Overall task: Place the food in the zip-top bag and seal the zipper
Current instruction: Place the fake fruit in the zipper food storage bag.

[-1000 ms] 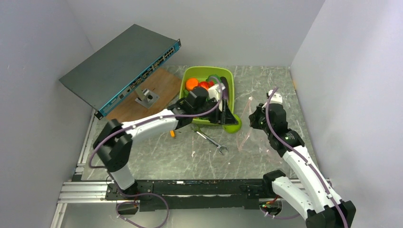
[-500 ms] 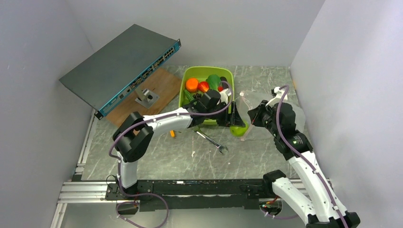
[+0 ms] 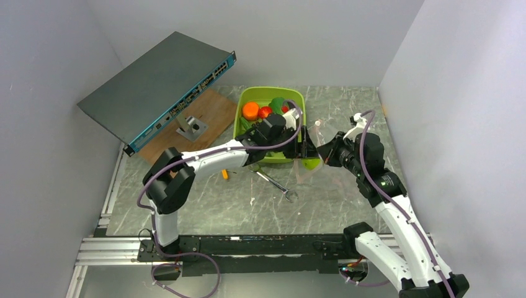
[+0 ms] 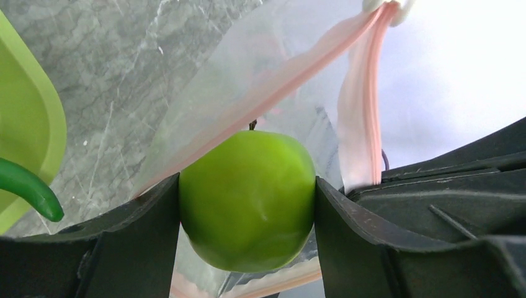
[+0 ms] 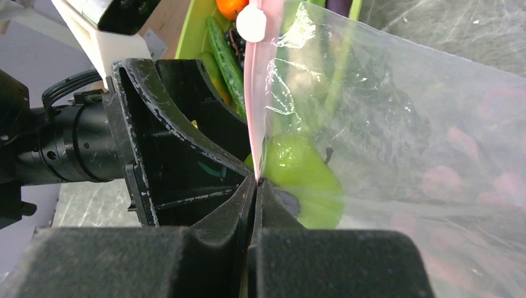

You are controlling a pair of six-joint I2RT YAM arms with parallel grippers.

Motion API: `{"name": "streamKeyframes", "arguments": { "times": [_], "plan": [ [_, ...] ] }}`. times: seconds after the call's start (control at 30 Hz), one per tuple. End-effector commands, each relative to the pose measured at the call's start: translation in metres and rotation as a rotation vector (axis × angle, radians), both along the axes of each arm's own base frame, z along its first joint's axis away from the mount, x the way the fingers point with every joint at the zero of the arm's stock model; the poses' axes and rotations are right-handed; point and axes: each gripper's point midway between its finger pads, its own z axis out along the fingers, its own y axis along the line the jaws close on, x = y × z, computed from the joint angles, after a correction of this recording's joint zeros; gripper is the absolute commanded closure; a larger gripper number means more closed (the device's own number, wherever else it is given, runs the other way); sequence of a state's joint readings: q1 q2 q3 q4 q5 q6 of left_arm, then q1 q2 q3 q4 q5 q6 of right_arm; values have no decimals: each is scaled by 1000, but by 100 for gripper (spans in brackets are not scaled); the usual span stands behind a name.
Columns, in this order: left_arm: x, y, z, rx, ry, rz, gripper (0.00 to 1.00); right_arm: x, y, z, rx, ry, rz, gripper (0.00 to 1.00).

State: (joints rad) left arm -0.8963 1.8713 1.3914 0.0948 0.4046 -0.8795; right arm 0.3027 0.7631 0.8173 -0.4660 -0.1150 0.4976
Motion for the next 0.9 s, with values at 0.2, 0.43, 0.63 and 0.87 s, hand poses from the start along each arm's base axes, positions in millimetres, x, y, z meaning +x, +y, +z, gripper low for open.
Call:
{"name": "streamKeyframes", "arguments": {
  "times": [0.2,0.43,0.63,0.87],
  "plan": [
    [-6,1,69,-267,-100,-8,34,-1,15,16,99,23,35,100],
    [-18,9,67,-164,-143,-63,0,1,6,26,70,-7,-6,100],
    [-17,26,79,-96,-222,-45,0,5,-3,18,31,1,-52,100],
    [-4,64,84,56,-321,82,1,9,-22,15,-41,-3,-134,100]
  ]
}}
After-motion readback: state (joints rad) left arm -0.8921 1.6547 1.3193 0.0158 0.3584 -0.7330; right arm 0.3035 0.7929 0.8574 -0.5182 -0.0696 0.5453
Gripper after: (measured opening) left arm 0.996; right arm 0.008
